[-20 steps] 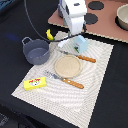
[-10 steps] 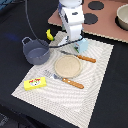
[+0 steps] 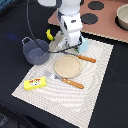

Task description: Interact with the objects in diverse but meaningful ways.

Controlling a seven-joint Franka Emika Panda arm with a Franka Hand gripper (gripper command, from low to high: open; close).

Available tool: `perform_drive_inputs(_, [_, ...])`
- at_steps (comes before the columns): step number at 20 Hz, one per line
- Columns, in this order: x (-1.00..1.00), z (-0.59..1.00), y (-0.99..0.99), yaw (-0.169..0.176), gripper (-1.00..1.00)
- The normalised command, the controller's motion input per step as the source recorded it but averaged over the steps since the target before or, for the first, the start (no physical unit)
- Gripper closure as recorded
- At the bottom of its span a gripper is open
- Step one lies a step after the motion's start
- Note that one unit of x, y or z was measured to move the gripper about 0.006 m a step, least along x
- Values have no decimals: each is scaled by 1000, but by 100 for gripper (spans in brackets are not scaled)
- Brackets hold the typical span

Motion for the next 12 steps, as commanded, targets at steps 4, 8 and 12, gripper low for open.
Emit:
perform_drive_inputs(4, [-181, -286, 5, 64, 100])
perform_drive_inputs(8, [-136, -249, 23, 61, 100])
perform_drive_inputs(12, [-112, -227, 46, 61, 100])
